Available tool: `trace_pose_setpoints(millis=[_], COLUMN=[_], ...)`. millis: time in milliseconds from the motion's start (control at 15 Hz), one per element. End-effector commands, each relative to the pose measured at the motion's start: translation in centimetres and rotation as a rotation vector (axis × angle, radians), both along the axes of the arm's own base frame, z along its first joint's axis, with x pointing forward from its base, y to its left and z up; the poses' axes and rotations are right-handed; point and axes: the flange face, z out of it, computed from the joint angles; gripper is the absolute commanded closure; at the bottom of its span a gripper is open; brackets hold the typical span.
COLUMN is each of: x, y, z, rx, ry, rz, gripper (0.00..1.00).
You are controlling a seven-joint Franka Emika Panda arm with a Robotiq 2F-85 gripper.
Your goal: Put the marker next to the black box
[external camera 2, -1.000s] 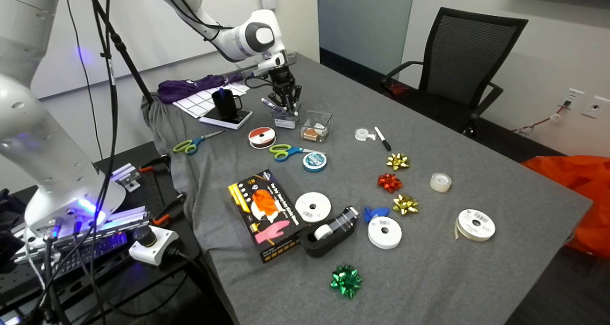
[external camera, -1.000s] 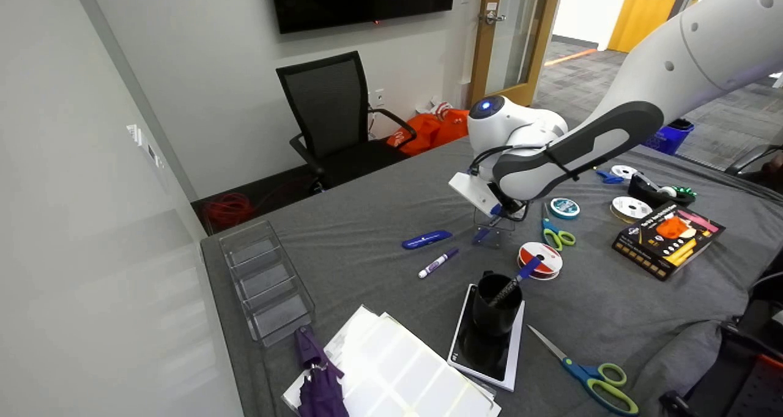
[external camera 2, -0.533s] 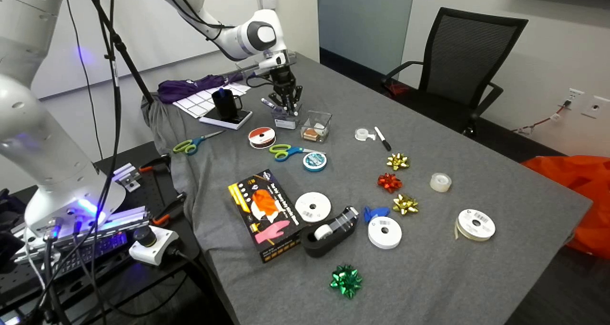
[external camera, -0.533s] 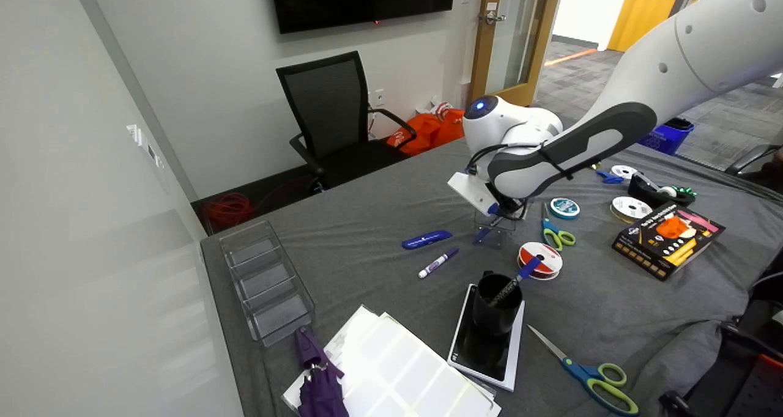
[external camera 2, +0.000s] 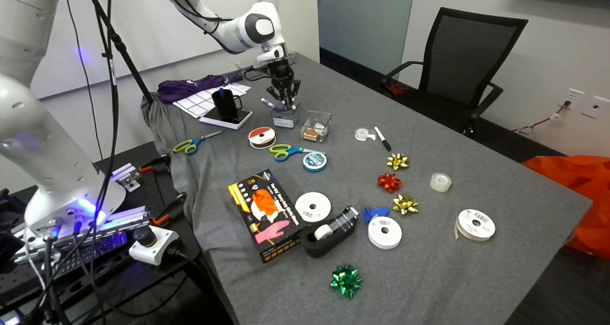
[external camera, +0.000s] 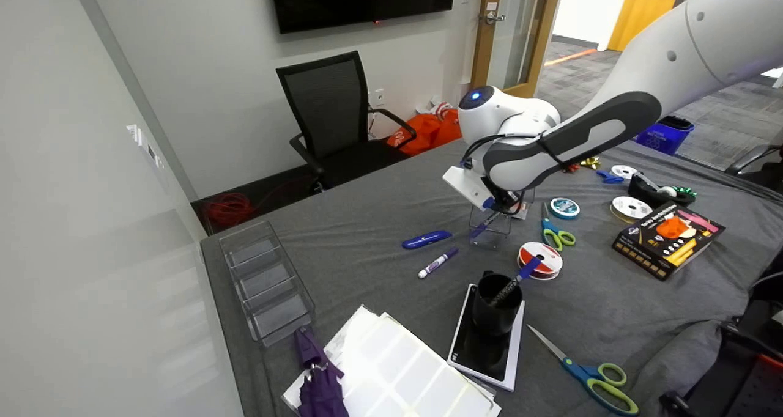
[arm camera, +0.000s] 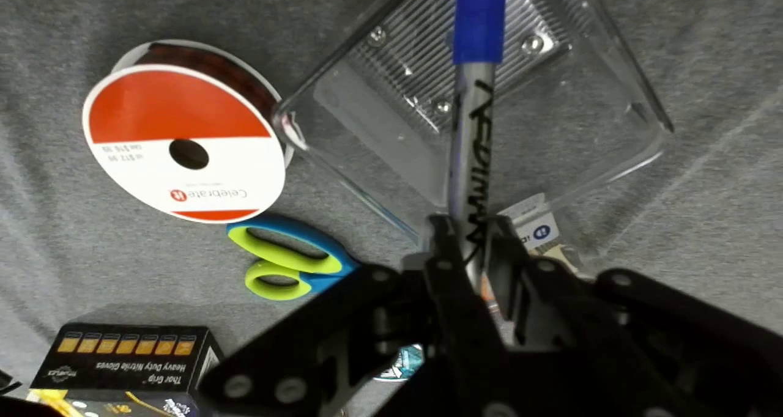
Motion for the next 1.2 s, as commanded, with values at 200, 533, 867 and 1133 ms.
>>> trace_pose_setpoints(millis=[200, 533, 867, 1133], x=[-1.1, -3.2, -7.8, -11.6], y=[1.4, 0.9, -1.7, -4.1], z=[5.5, 8.6, 8.8, 8.4], rx=[0.073, 0.114, 0.112, 0.104], ry=[-0.016, 0.015, 0.106, 0.184], rz=[0.031, 0.130, 0.316, 0.435], gripper=[0.96, 0.96, 0.96, 0.96])
